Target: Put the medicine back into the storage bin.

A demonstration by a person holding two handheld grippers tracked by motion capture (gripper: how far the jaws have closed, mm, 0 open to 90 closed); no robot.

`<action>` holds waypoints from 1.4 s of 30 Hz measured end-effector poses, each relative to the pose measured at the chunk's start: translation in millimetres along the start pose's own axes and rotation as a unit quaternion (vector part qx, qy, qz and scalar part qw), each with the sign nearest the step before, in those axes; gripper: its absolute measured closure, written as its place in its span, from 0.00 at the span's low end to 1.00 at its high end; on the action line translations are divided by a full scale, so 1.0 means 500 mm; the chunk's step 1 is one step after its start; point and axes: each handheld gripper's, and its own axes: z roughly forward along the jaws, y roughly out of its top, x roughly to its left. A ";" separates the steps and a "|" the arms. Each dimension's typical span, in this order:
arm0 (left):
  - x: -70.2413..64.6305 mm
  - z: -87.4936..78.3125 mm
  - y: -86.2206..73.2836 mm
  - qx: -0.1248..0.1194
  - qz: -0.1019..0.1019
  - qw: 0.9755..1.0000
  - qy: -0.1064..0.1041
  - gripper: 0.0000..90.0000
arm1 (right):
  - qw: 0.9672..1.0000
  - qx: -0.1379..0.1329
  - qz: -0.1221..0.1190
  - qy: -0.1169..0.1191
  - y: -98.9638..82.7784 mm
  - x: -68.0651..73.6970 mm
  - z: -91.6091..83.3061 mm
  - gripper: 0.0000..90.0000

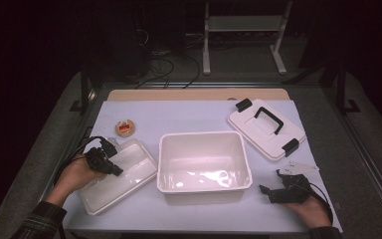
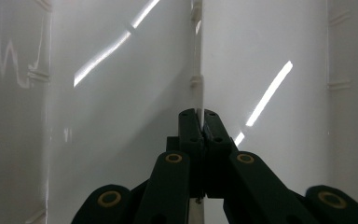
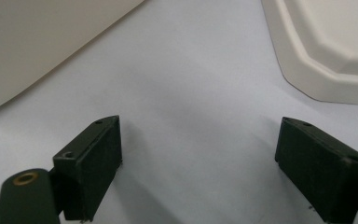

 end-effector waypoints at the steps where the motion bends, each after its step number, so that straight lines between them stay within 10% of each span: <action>1: -0.001 0.002 -0.001 -0.003 -0.001 1.000 0.000 0.98 | 1.000 0.000 0.000 0.000 0.000 0.000 0.000 0.16; 8: -0.003 0.004 -0.006 -0.005 -0.004 1.000 0.002 0.95 | 1.000 0.000 0.000 0.000 0.000 0.000 0.000 0.16; 22: 0.005 -0.065 0.010 -0.042 -0.023 0.999 0.018 0.55 | 1.000 0.000 0.000 0.000 0.000 0.000 0.000 0.16; 42: 0.061 -0.119 0.097 -0.050 -0.018 0.997 0.054 0.20 | 1.000 0.000 0.000 0.000 0.000 0.000 0.000 0.16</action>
